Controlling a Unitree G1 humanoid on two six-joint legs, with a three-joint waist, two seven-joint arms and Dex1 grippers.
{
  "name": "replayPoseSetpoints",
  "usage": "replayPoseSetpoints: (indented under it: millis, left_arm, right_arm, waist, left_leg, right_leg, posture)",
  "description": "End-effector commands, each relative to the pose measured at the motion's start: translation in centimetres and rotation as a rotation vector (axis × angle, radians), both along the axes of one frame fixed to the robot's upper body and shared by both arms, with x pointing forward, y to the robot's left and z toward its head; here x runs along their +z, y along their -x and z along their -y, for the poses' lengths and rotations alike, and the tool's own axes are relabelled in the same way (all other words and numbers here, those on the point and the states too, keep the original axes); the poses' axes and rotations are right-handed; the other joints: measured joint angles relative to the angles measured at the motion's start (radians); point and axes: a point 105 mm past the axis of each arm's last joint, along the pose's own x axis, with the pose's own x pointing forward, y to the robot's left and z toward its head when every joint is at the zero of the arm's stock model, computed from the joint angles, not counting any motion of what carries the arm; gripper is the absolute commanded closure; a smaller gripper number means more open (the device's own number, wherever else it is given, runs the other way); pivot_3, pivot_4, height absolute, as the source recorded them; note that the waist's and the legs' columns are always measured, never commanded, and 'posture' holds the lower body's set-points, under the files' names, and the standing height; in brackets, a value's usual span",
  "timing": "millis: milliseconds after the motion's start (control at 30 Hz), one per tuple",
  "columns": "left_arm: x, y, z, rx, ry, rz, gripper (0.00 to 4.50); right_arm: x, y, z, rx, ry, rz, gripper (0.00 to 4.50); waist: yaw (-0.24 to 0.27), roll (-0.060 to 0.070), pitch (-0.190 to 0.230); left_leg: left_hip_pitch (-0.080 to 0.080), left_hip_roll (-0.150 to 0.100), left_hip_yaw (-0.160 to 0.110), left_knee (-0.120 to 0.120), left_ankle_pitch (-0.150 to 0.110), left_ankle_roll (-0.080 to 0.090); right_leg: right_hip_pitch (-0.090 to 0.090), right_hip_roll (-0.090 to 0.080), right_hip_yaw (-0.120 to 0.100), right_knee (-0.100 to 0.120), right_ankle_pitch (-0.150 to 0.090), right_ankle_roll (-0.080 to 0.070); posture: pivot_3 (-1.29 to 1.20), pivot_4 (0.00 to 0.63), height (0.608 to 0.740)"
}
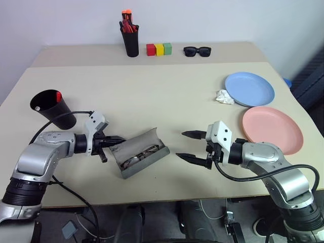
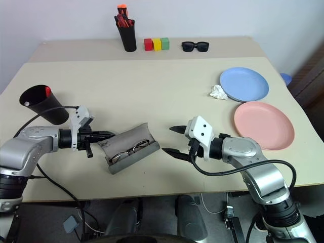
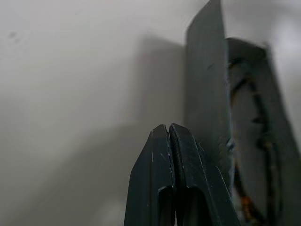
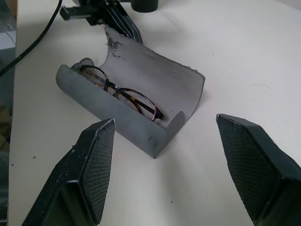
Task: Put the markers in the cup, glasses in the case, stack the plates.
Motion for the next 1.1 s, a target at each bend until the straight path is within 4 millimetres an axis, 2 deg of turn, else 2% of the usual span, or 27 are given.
replayPoseSetpoints:
  millis: [33,133,333,500,600,733,800,967,1100]
  left_arm:
    - [1.6,0.8,0.8,-0.066,0.024,0.046,4.47]
    - [1.7,1.7,1.3,-0.115,0.026,0.036,4.47]
    - [0.2,3.5,2.3,-0.197,-0.028,0.002,4.47]
    - [-0.5,3.5,2.1,-0.201,-0.088,0.033,4.47]
    - [0.7,2.0,1.5,-0.131,-0.047,0.108,4.47]
    - [4.4,0.1,1.2,-0.021,0.105,0.253,4.47]
    - [5.0,0.5,1.4,-0.042,0.128,0.277,4.47]
    - [5.7,1.4,2.8,-0.090,0.186,0.311,4.47]
    - [5.7,1.8,3.4,-0.094,0.217,0.305,4.47]
  right_arm:
    - [0.7,-0.1,-0.1,0.005,-0.005,0.044,1.01]
    - [0.7,-0.2,-0.2,0.003,-0.003,0.049,1.01]
    - [0.8,-0.6,-0.4,-0.001,-0.005,0.064,1.01]
    - [1.7,-3.1,0.8,-0.108,0.031,0.115,1.01]
    - [3.1,-5.9,3.1,-0.241,0.052,0.163,1.01]
    - [4.6,-9.8,7.2,-0.456,0.154,0.215,1.01]
    - [4.4,-12.1,9.9,-0.595,0.253,0.219,1.01]
    - [2.6,-16.1,15.1,-0.790,0.514,0.260,1.01]
    - [1.6,-17.8,17.0,-0.841,0.604,0.266,1.01]
  waist:
    - [-0.001,0.000,0.000]
    - [-0.001,0.000,0.000]
    - [-0.001,0.000,0.000]
    - [-0.002,0.000,0.000]
    - [-0.001,0.000,0.000]
    - [0.002,0.000,0.000]
    - [-0.001,0.000,0.000]
    - [-0.003,0.001,0.000]
    - [-0.007,0.001,0.001]
  left_leg:
    - [0.000,0.000,0.000,0.000,0.000,0.000]
    - [0.000,0.000,0.000,0.000,0.000,0.000]
    - [0.000,0.000,0.000,0.000,0.000,0.000]
    - [0.000,0.000,0.000,0.000,0.000,0.000]
    - [0.001,0.000,0.001,0.000,0.000,0.000]
    - [0.000,0.000,0.001,0.001,0.000,0.000]
    - [0.000,0.000,0.001,0.000,0.000,0.000]
    - [0.000,0.000,0.001,-0.002,0.000,0.000]
    - [0.000,0.000,0.002,-0.001,0.000,0.000]
  right_leg:
    - [0.000,0.000,0.000,0.000,0.000,0.000]
    - [0.000,0.000,0.000,0.000,0.000,0.000]
    - [0.000,0.000,0.000,0.000,0.000,0.000]
    - [0.000,0.000,0.000,0.000,0.000,0.000]
    - [0.000,0.000,0.001,0.000,0.000,-0.001]
    - [0.000,0.000,0.000,0.000,0.000,0.000]
    - [0.000,0.000,0.000,-0.001,0.000,0.000]
    - [0.000,0.000,0.000,-0.001,0.000,0.000]
    - [0.000,0.000,0.001,-0.002,0.002,0.003]
  posture:
    - [0.00,0.150,0.740]
    - [0.00,0.150,0.740]
    - [0.00,0.150,0.740]
    - [0.00,0.150,0.740]
    - [0.00,0.150,0.740]
    - [0.00,0.150,0.740]
    - [0.00,0.150,0.740]
    - [0.00,0.150,0.740]
    - [0.00,0.150,0.740]
